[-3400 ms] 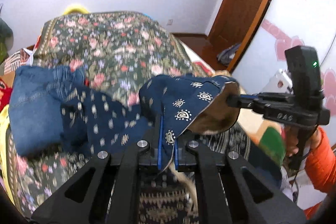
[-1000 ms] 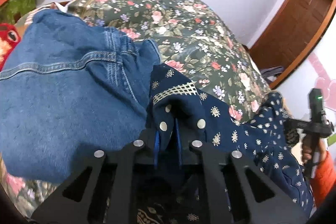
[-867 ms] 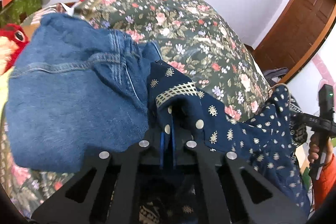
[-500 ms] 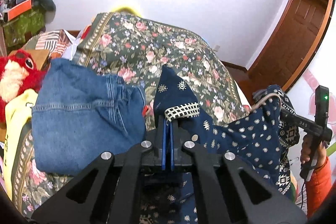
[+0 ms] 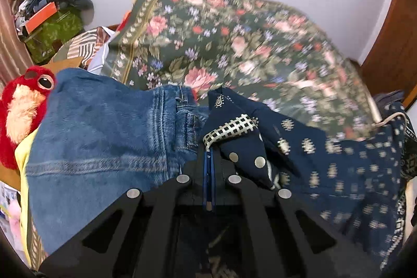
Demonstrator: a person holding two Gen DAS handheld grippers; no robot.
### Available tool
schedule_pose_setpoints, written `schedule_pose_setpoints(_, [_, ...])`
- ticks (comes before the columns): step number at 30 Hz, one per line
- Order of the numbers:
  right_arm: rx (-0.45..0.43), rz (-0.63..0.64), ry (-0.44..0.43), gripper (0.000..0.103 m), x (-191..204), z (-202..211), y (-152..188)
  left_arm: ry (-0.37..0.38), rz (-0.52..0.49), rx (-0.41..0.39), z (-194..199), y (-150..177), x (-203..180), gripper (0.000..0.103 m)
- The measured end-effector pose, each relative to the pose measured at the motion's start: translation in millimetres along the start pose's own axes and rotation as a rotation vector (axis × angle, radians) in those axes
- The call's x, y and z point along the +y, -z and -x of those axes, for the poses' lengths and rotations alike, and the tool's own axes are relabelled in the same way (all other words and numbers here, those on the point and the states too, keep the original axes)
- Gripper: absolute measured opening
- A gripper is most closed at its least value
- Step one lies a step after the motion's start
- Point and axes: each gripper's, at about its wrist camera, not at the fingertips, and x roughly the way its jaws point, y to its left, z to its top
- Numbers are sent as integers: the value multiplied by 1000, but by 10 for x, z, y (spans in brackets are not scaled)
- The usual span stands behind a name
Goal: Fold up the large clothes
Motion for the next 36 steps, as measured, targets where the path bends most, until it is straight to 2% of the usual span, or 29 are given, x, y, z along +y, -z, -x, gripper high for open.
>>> schedule_pose_setpoints(4, [34, -9, -1, 16, -102, -274, 134, -10, -14, 24, -230, 2, -14, 2])
schedule_pose_setpoints(7, [-1, 29, 29, 21, -91, -200, 164, -15, -24, 23, -246, 19, -46, 3])
schedule_pose_setpoints(13, [10, 123, 130, 27, 0, 74, 182, -9, -17, 48, -67, 29, 16, 8])
schedule_pose_setpoints(16, [-35, 174, 142, 27, 78, 392, 225, -7, 0, 50, 152, 52, 70, 8])
schedule_pose_setpoints(20, [-91, 184, 96, 27, 174, 895, 309, -21, -47, 6, 606, 112, 33, 8])
schedule_pose_setpoints(26, [-170, 195, 43, 28, 356, 1570, 480, 21, -94, -63, 1308, 258, -86, 10])
schedule_pose_setpoints(28, [-205, 196, 26, 30, 415, 1814, 579, 27, -113, -88, 1528, 321, -129, 15])
schedule_pose_setpoints(29, [-213, 198, 23, 35, 433, 1857, 596, 30, -126, -107, 1666, 372, -152, 18])
schedule_pose_setpoints(30, [-225, 201, 18, 41, 461, 1944, 644, 24, -139, -124, 1782, 423, -174, 24])
schedule_pose_setpoints(34, [-264, 203, -2, 45, 548, 2231, 841, 20, -184, -179, 2138, 659, -234, 51])
schedule_pose_setpoints(35, [-267, 200, -6, 54, 559, 2265, 879, 24, -190, -184, 2187, 707, -242, 54])
schedule_pose_setpoints(36, [-272, 195, -14, 69, 569, 2314, 934, 26, -196, -186, 2229, 767, -248, 59])
